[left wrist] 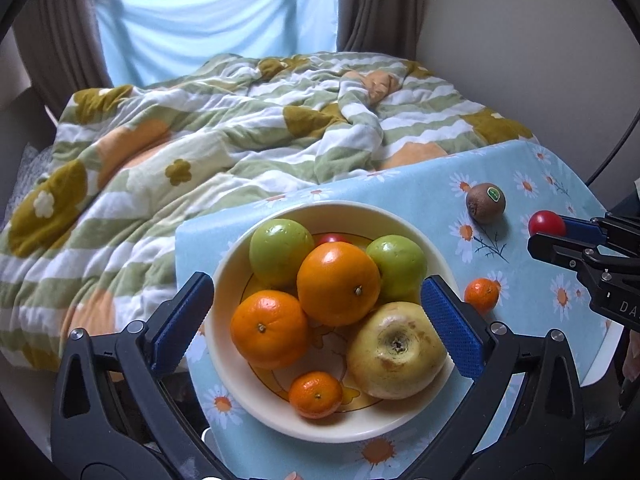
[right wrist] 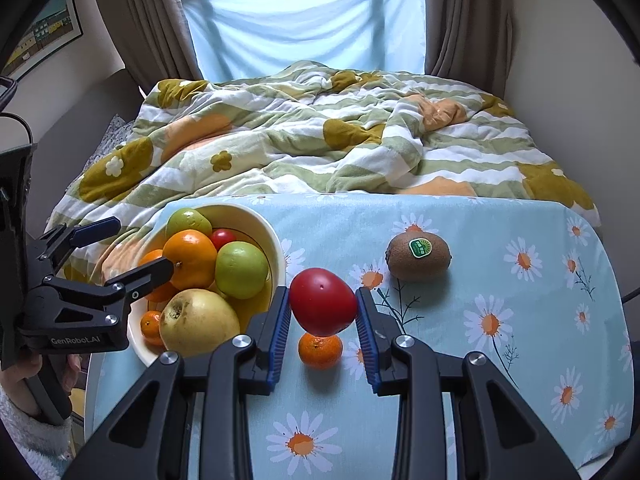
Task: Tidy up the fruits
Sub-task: 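Release the orange in the bowl while the right tool drops the tomato into it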
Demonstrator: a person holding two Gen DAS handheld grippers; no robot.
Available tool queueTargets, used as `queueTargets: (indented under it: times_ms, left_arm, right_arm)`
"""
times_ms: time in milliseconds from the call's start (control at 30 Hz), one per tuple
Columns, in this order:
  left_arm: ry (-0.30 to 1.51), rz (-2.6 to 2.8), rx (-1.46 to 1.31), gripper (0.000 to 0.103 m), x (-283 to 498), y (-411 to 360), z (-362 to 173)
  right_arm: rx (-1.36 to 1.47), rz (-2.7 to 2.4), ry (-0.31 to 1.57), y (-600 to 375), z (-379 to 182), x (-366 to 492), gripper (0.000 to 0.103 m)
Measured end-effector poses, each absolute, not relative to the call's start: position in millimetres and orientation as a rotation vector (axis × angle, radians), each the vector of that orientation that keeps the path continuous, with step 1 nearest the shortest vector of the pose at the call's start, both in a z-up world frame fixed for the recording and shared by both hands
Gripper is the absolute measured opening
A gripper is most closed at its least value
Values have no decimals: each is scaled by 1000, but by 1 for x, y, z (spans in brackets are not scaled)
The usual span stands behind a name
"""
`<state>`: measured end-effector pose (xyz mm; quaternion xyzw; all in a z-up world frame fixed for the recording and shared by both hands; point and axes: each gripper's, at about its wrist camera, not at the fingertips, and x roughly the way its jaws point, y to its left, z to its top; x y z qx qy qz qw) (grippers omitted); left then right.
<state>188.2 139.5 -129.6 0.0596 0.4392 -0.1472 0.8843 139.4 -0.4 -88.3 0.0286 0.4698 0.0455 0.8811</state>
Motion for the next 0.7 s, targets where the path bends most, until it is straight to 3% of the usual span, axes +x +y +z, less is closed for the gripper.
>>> queueTargets:
  times_ms: [400, 700]
  left_arm:
    - [927, -141, 44, 103, 149, 149, -110]
    - [970, -41, -13, 103, 119, 155, -117]
  right_arm:
    - [-27, 275, 955, 10, -67, 149, 30]
    - [-91, 419, 1010, 30, -90, 167, 30]
